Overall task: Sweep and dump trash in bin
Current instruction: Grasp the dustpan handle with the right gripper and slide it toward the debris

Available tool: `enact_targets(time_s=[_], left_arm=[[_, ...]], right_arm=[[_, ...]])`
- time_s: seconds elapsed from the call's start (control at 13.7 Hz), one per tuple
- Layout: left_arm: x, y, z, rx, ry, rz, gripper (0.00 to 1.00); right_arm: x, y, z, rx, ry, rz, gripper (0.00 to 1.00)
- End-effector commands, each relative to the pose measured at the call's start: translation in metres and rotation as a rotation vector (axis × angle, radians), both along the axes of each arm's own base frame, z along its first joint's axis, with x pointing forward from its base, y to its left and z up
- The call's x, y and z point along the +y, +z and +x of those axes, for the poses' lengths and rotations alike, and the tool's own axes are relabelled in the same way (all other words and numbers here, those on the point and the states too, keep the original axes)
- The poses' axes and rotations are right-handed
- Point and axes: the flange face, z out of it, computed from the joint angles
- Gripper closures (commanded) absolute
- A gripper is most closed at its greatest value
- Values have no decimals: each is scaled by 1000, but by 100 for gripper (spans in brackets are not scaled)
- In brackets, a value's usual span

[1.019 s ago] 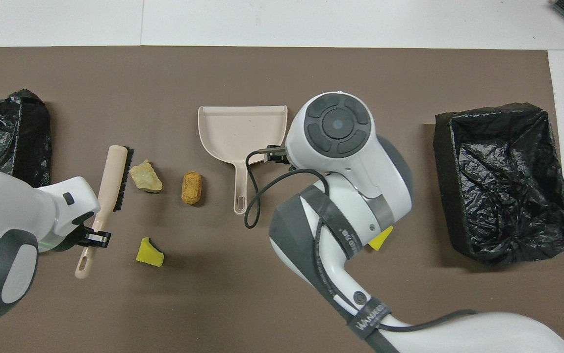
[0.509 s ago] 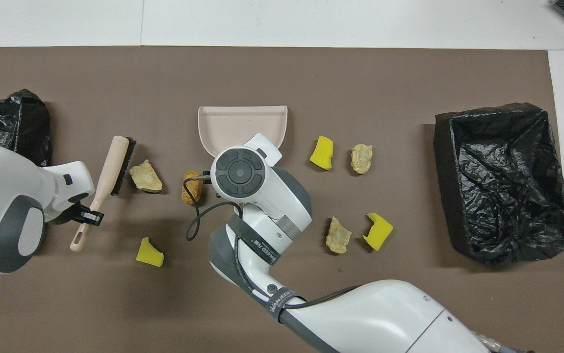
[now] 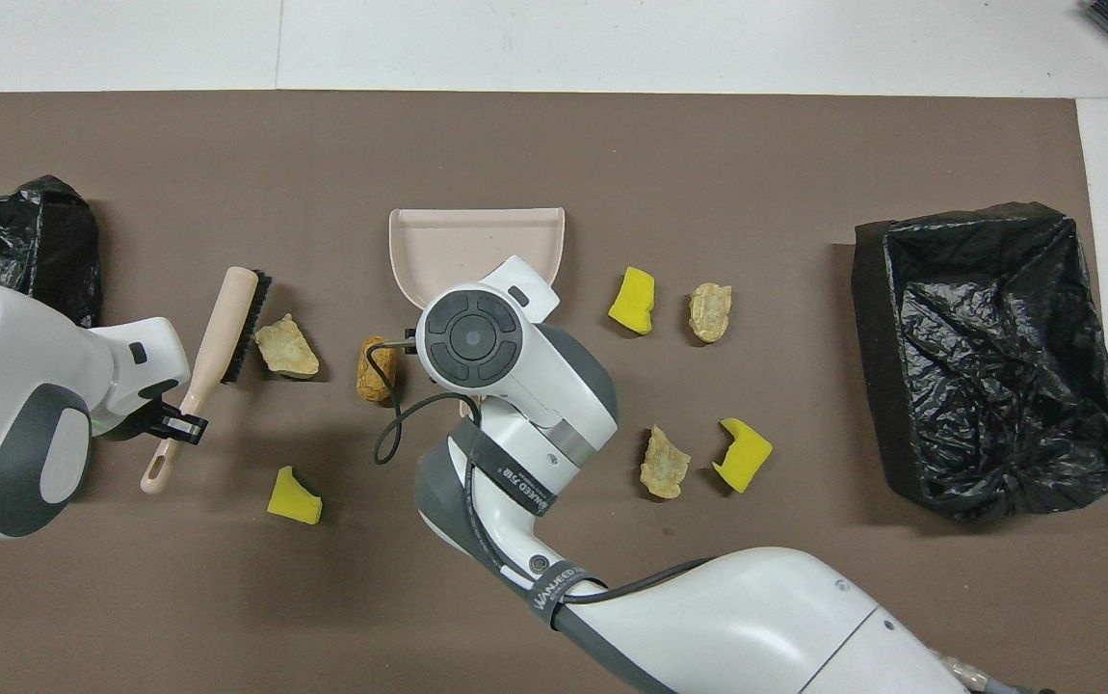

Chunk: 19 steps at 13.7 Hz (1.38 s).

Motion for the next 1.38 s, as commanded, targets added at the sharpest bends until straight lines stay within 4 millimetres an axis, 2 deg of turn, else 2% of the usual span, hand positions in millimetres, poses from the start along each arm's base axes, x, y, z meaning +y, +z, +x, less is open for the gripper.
enact_targets(time_s=[0.0,0.07,0.22,0.29,0.51,0.58,0.73,0.87,0.95,1.09,1.31], left_arm=[[-1,5,-2,9,-13,13,100],[-1,5,-4,18,-12,14,100],[-1,7,-6,53,-10,18,100],[-3,8,-7,61,-12,20,100],[1,32,3,76,-4,22,100],[8,39,9,63,9,19,100],[27,35,10,53,42,16,100],[31,29,8,47,47,15,100],[31,21,5,45,45,14,100],[31,7,1,41,45,13,100],[23,-1,-6,55,46,17,100]], right_arm=[[-6,10,-6,1,-43,-9,84],[-9,17,-6,-4,-46,-5,100],[-16,34,-3,-19,-31,-17,100],[-30,47,5,-34,-17,-23,100],[-70,104,15,-71,122,-55,100],[-85,121,9,-73,239,-90,100],[-95,121,-3,-59,410,-133,100],[-105,115,-8,-42,658,-189,100],[-119,113,-1,-29,823,-221,100],[-144,105,12,-16,1036,-250,100],[-157,98,16,4,1260,-275,100]])
